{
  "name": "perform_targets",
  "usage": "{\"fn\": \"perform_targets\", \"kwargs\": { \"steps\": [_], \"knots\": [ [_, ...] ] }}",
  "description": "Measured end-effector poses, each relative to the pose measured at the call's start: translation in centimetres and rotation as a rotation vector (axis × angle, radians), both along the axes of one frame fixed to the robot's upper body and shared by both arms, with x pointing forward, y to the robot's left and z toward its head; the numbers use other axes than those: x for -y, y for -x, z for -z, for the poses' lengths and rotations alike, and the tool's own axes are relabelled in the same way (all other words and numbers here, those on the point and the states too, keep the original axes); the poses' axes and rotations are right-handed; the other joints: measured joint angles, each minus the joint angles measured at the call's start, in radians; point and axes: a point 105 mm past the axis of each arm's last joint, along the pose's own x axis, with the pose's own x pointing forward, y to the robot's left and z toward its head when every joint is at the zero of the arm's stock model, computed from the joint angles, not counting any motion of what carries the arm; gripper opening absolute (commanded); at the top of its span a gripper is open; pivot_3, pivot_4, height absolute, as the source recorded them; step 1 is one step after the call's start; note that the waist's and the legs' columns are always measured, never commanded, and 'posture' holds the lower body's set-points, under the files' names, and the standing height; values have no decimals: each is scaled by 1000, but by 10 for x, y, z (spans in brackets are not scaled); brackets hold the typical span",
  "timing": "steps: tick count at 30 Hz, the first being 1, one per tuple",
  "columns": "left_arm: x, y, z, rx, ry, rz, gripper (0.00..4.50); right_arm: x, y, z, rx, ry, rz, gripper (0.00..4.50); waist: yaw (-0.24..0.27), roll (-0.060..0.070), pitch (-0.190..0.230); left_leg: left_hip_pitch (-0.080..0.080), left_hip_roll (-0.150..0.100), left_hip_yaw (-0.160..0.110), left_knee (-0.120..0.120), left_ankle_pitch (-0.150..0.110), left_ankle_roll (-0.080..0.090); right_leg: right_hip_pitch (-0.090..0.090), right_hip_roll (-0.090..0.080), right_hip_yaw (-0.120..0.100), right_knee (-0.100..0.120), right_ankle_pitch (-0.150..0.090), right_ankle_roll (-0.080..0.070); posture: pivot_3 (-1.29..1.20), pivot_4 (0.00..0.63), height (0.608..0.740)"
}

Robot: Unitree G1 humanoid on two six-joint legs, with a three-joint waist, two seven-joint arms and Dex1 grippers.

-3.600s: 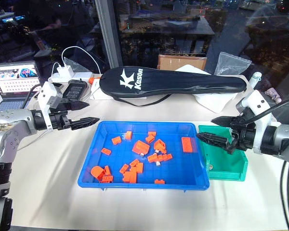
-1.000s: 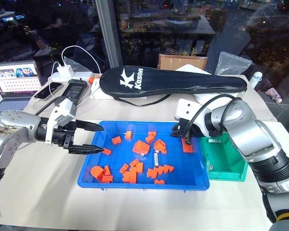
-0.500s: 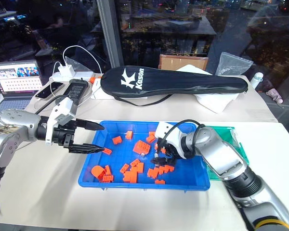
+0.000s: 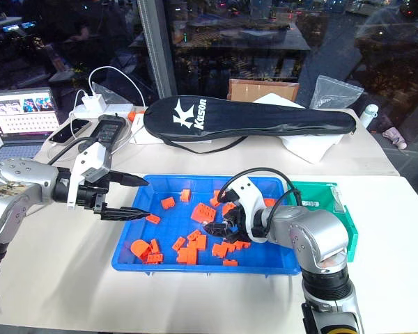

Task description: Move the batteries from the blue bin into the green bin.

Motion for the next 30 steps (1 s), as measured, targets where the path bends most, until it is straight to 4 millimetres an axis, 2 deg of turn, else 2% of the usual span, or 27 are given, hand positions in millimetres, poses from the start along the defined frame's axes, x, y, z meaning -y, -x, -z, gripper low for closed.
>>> {"fn": "perform_targets", "kwargs": {
  "steps": [4,7,9,10,15,17,19,22,25,28,30],
  "knots": [
    [1,0,-1,2,-1,3,4500,1,0,5,9,70,0,2055,0,0,0,0,0,0,0,0,0,0,0,0,0,0,0,0,150,740],
    [2,0,-2,7,-2,6,4500,3,-1,6,22,126,-12,956,0,0,0,1,0,0,0,0,0,0,0,0,0,-2,4,0,150,740],
    [2,0,-2,6,-1,8,4500,4,0,6,30,146,-19,367,0,0,0,1,0,0,0,0,0,0,0,0,0,-3,4,0,150,740],
    [2,0,-2,4,-1,10,4500,5,0,6,33,155,-21,241,0,0,0,1,0,0,0,0,0,0,0,0,0,-3,4,0,150,740],
    [6,7,-5,-60,58,43,4500,13,0,-3,32,130,-33,240,2,-1,0,-1,0,0,0,0,0,0,0,0,-1,-3,4,0,150,740],
    [9,8,-9,-64,85,57,4500,14,-5,-24,72,54,-28,240,2,-1,1,-1,0,0,0,0,0,-1,0,0,0,-3,4,0,150,740],
    [11,8,-11,-58,96,69,4500,15,-11,-54,140,-45,-28,240,2,-1,0,0,0,0,-1,0,0,0,0,0,-1,-3,4,0,150,740],
    [14,7,-11,-54,107,81,4500,25,-12,-73,155,-159,-2,240,3,-1,1,-1,0,-1,-1,0,0,1,0,0,-1,-3,4,0,150,740],
    [20,4,-10,-49,121,97,4500,71,-13,-96,183,-172,95,240,17,0,2,-3,-1,-1,0,0,1,1,-1,0,-4,-2,3,0,150,740],
    [23,2,-5,-60,120,114,4500,127,-9,-135,268,-175,238,240,22,0,2,-3,-1,-1,-1,0,1,2,-1,1,-5,-3,3,0,150,740],
    [25,1,-3,-63,112,124,4500,151,-3,-148,290,-165,308,240,20,-1,2,-1,0,-1,-2,-1,3,2,0,1,-5,-3,1,0,150,740]
  ]
}}
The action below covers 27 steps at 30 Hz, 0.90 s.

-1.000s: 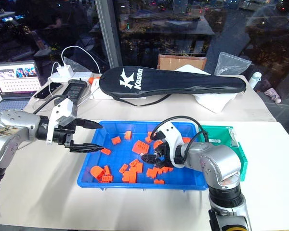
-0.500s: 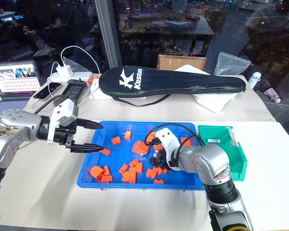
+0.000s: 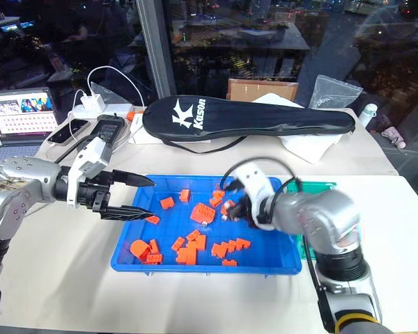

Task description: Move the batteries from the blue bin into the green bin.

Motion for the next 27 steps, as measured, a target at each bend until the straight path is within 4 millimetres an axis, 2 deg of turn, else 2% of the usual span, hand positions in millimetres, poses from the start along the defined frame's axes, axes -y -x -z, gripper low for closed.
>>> {"fn": "perform_targets", "kwargs": {
  "steps": [1,3,6,12,14,16,19,21,24,27],
  "knots": [
    [2,-1,1,-3,-3,16,4500,16,5,0,-20,30,57,240,-2,0,0,0,0,0,0,0,2,1,0,0,0,-1,0,0,150,740],
    [4,-5,1,2,-4,31,4500,32,12,10,-79,81,112,240,-8,0,0,1,0,0,0,0,2,0,0,0,0,-1,0,0,150,740],
    [9,-10,-1,13,-4,51,4500,33,15,20,-115,110,113,240,-26,0,0,0,0,0,0,2,5,0,0,2,1,0,1,0,150,740],
    [8,-12,-1,16,-3,62,4500,36,20,60,-233,219,151,240,-30,1,0,0,0,0,0,2,6,0,0,2,1,0,1,0,150,740],
    [8,-12,-1,15,-4,63,4500,35,19,63,-234,229,156,1254,-28,1,0,0,0,0,0,2,6,0,0,1,1,0,1,0,150,740],
    [8,-12,-1,16,-6,64,4500,34,18,69,-246,251,159,1657,-27,1,0,0,0,0,0,2,6,0,0,1,1,0,1,0,150,740],
    [9,-11,0,17,-8,65,4500,33,16,76,-264,272,159,2674,-24,1,0,0,-1,0,0,2,6,-1,0,2,1,0,1,0,150,740],
    [8,-10,1,15,-8,59,4500,31,11,68,-238,270,157,3368,-23,1,1,0,-1,0,0,2,6,-1,0,2,1,0,1,0,150,740],
    [8,-10,2,14,-9,52,4500,26,3,42,-153,269,140,4418,-23,2,1,0,0,0,0,2,6,-1,0,2,1,0,1,0,150,740],
    [7,-8,5,9,-12,45,4500,9,-4,19,-74,263,70,4465,-24,2,1,0,0,0,0,2,6,-1,0,1,1,0,1,0,150,740]
  ]
}}
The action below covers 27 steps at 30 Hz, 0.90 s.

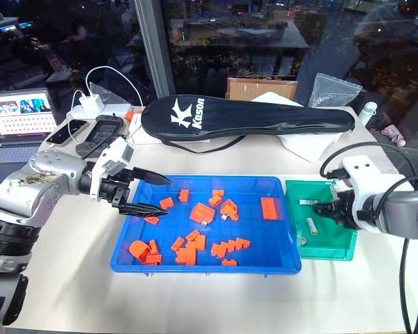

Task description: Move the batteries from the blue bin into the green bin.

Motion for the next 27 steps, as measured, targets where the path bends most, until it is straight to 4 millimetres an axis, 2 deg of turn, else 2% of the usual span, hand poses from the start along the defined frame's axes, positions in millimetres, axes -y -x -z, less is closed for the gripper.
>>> {"fn": "perform_targets", "kwargs": {
  "steps": [2,4,6,8,10,14,19,27],
  "knots": [
    [-1,0,3,-8,-3,-12,4500,-22,-3,-6,51,3,-109,4465,2,0,0,0,0,0,0,0,0,0,0,0,0,0,0,0,150,740],
    [-2,0,4,-9,-6,-23,4500,-54,-5,2,74,33,-262,4465,1,0,0,0,0,0,0,0,0,0,0,0,0,0,0,0,150,740],
    [-2,2,4,1,-10,-25,4500,-93,-3,29,38,98,-456,4465,0,0,0,0,0,0,0,0,0,-1,0,0,0,0,0,0,150,740],
    [-3,4,7,0,-14,-30,4500,-116,-2,52,1,86,-566,4465,0,0,0,-1,0,0,0,0,0,-1,0,0,0,0,0,0,150,740],
    [-4,5,9,-1,-16,-43,4500,-130,-5,65,-22,33,-613,4465,8,0,0,-3,0,0,1,0,0,-2,0,0,1,0,0,0,150,740],
    [-7,6,7,11,1,-75,4500,-133,-12,77,-36,42,-662,4465,15,-1,0,-2,0,0,2,0,0,0,0,-1,0,0,0,0,150,740],
    [-7,15,21,-26,-4,-94,4500,-128,-26,90,-71,48,-666,4465,9,-1,0,-1,0,0,2,0,0,0,1,-1,2,0,0,0,150,740],
    [-5,13,18,-11,21,-117,4500,-136,-42,94,-81,41,-732,4465,9,-1,0,-1,0,0,2,0,0,0,1,-1,2,0,0,0,150,740]
  ]
}}
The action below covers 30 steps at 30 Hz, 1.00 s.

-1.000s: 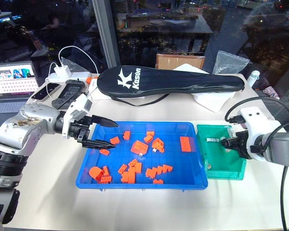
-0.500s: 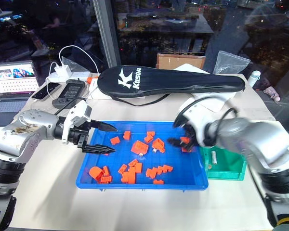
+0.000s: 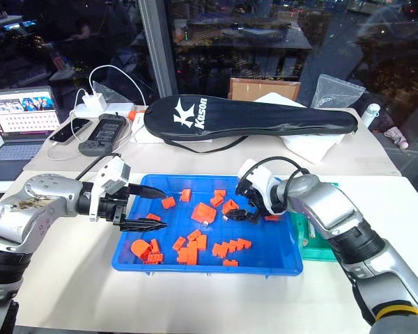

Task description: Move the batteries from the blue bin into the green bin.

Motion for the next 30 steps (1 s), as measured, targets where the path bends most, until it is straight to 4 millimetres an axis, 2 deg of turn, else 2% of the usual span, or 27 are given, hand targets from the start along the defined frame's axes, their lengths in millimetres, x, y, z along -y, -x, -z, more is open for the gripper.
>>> {"fn": "perform_targets", "kwargs": {
  "steps": [2,3,4,10,11,16,19,21,25,27,28,29,30],
  "knots": [
    [0,-1,0,4,3,-8,4500,-2,-1,5,-21,2,-12,4465,1,0,0,0,0,0,0,0,0,0,0,0,0,0,0,0,150,740],
    [0,-1,0,6,5,-13,4500,-3,-2,8,-36,-2,-11,3961,1,0,0,0,0,0,0,0,0,0,0,0,0,0,0,0,150,740],
    [1,-2,-1,9,10,-18,4500,-4,-2,11,-50,-5,-14,3758,1,0,0,0,0,0,0,0,0,0,0,0,0,0,0,0,150,740],
    [5,0,2,11,24,-18,4500,-7,-3,21,-89,11,-31,1652,1,0,0,0,0,0,0,0,0,0,0,0,1,0,0,0,150,740],
    [5,-1,2,12,24,-21,4500,-7,-2,21,-88,12,-35,1451,1,0,0,1,0,0,0,0,0,1,0,0,1,0,0,0,150,740],
    [5,-1,2,15,23,-26,4500,-1,3,9,-68,22,-81,1451,3,0,0,0,0,0,0,0,0,0,0,0,1,0,0,0,150,740],
    [5,-1,2,14,23,-25,4500,16,5,-13,-13,66,-96,1451,4,0,0,1,0,0,0,0,0,1,0,0,1,0,0,0,150,740],
    [5,-1,2,14,23,-25,4500,28,3,-18,16,111,-76,1451,4,0,0,1,0,0,0,0,0,1,0,0,0,0,0,0,150,740],
    [7,-2,1,13,24,-16,4500,51,-11,-13,37,169,29,1451,0,0,0,1,0,0,0,0,0,1,0,0,0,0,0,0,150,740],
    [8,-4,0,19,22,-5,4500,63,-19,-9,59,208,93,2466,-1,0,0,1,0,0,0,0,0,0,0,0,1,0,0,0,150,740],
    [9,-4,0,18,20,-1,4500,66,-21,-9,66,220,112,2660,-1,0,0,1,0,0,0,0,0,1,0,0,1,0,0,0,150,740],
    [9,-4,1,13,19,2,4500,69,-23,-9,77,234,129,3115,-2,0,0,1,0,0,0,0,0,0,0,0,1,0,0,0,150,740],
    [9,-4,2,11,18,2,4500,69,-24,-9,82,233,133,3375,-2,0,0,1,0,0,0,0,0,0,0,0,1,0,0,0,150,740]
  ]
}}
